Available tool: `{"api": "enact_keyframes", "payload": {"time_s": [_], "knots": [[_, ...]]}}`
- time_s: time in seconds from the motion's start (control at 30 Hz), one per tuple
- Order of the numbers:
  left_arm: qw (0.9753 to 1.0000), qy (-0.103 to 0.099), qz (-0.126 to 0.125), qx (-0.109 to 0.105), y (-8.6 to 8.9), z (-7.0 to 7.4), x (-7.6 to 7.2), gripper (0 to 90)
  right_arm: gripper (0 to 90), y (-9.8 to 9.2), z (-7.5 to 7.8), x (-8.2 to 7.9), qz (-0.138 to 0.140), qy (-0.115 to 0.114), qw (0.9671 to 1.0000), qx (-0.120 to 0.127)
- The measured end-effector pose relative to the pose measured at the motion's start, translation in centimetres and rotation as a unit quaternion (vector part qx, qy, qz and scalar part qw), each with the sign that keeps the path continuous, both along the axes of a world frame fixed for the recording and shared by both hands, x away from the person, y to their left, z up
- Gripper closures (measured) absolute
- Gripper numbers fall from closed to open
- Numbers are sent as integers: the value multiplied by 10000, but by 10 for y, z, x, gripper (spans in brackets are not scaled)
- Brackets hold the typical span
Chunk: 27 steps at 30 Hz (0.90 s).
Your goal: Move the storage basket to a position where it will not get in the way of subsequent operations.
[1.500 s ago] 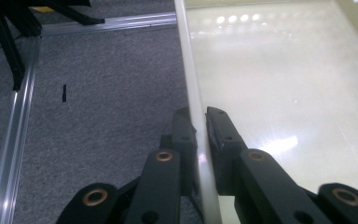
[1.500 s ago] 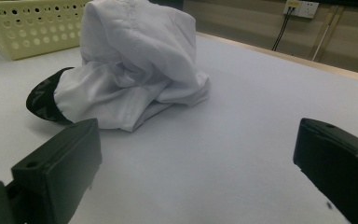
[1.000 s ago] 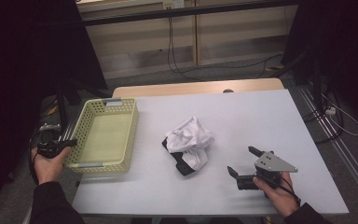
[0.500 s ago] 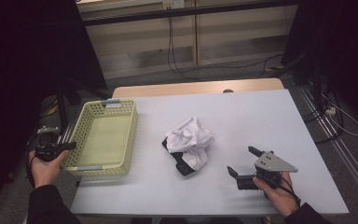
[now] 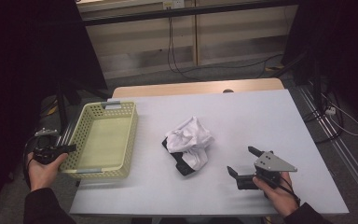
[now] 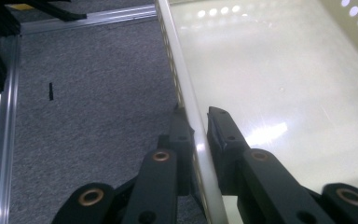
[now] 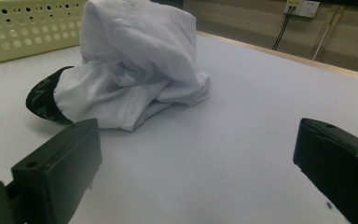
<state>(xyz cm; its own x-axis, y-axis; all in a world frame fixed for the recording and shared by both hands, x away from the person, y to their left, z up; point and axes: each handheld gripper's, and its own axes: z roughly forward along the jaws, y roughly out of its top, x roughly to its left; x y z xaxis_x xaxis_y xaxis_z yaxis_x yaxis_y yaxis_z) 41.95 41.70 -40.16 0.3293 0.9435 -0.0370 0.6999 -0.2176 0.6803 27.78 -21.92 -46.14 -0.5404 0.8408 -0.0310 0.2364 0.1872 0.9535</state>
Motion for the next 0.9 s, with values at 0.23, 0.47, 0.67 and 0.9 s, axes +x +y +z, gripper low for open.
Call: {"api": "enact_keyframes", "payload": {"time_s": [0.23,0.47,0.67,0.9], "knots": [[10000,31,12,16,0,0,1,809,5,0,0,0,2,-2,10000,-10],[10000,-30,0,-1,1,-1,2,808,5,1,0,0,17,-11,10000,-20],[10000,-15,-20,-24,2,-1,2,804,5,1,0,0,21,-8,10000,-17],[9994,-147,315,13,0,0,3,363,5,1,0,1,16,-10,10000,-24]]}}
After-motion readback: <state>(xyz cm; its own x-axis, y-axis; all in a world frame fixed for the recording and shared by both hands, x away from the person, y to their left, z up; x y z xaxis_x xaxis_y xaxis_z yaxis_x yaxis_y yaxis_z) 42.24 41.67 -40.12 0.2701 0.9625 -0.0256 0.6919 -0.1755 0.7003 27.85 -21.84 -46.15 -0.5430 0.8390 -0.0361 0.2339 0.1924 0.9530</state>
